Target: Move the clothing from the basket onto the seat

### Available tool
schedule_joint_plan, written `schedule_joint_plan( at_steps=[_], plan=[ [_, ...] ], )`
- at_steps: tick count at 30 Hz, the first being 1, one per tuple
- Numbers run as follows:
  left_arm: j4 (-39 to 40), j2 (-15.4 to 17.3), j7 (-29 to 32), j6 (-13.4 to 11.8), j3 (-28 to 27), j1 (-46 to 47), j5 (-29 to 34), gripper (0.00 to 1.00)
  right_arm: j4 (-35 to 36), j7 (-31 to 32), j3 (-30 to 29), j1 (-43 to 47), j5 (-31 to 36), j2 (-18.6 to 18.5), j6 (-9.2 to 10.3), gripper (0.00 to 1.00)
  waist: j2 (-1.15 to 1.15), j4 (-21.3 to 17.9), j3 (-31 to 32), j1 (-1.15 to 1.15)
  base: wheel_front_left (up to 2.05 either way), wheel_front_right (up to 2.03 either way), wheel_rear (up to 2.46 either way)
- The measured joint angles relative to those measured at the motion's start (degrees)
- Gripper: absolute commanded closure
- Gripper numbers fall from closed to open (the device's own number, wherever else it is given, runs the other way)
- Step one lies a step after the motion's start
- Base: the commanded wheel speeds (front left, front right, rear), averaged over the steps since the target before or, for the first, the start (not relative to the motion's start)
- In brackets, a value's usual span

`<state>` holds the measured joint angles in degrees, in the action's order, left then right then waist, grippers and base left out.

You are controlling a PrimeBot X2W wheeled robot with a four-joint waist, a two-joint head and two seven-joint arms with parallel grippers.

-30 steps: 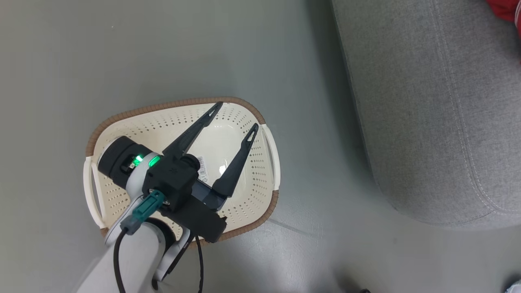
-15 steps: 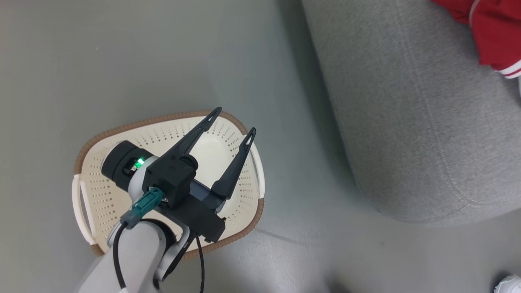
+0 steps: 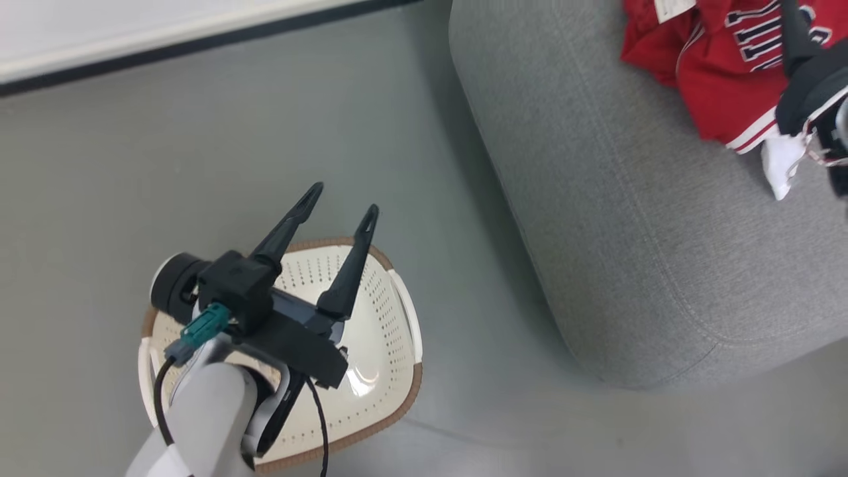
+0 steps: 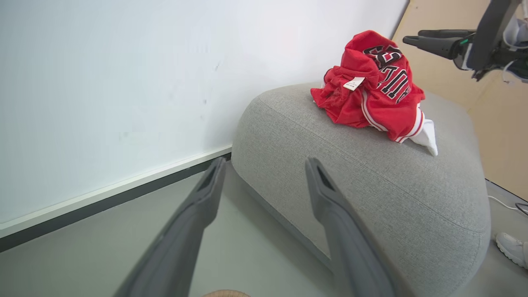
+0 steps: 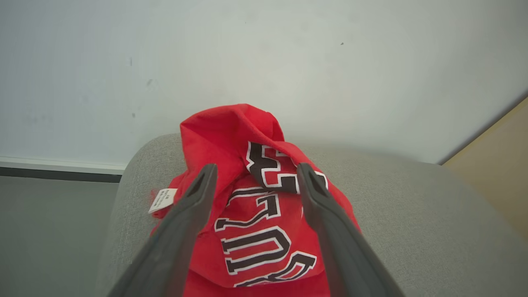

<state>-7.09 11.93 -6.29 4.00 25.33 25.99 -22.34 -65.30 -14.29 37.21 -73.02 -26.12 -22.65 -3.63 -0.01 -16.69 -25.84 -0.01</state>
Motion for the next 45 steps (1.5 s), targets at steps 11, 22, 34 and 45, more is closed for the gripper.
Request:
schedule_joint_plan(
  at_steps=[11,22,34,45],
  plan=[
    [-6.1,-0.62,-4.17,-2.78,-5.03,-5.66,-3.34,0.0,3.04,-0.01,-0.59,8.66,-1.2,2.75,-0.99,0.0,0.0,1.24,9.0,0.0,0.0,0.0,0.0],
    [-7.99,0.55,-6.46,-6.72,-10.85,-15.88,-6.24,0.0,9.01,0.0,-1.72,21.59,-3.22,7.36,-0.89,0.0,0.0,4.16,17.89,-0.01,0.0,0.0,0.0],
    [-6.06,2.46,-7.57,-9.56,-18.07,-26.54,-6.84,0.0,21.25,0.0,-2.72,36.83,-3.5,9.98,3.1,0.0,0.0,7.39,25.06,-0.01,0.0,0.0,0.0],
    [-2.35,2.56,-7.98,-10.15,-21.16,-35.48,-6.81,0.0,34.33,-0.01,-4.12,48.24,-1.8,8.71,8.09,0.0,0.01,8.12,27.25,0.0,0.0,0.0,0.0]
  ],
)
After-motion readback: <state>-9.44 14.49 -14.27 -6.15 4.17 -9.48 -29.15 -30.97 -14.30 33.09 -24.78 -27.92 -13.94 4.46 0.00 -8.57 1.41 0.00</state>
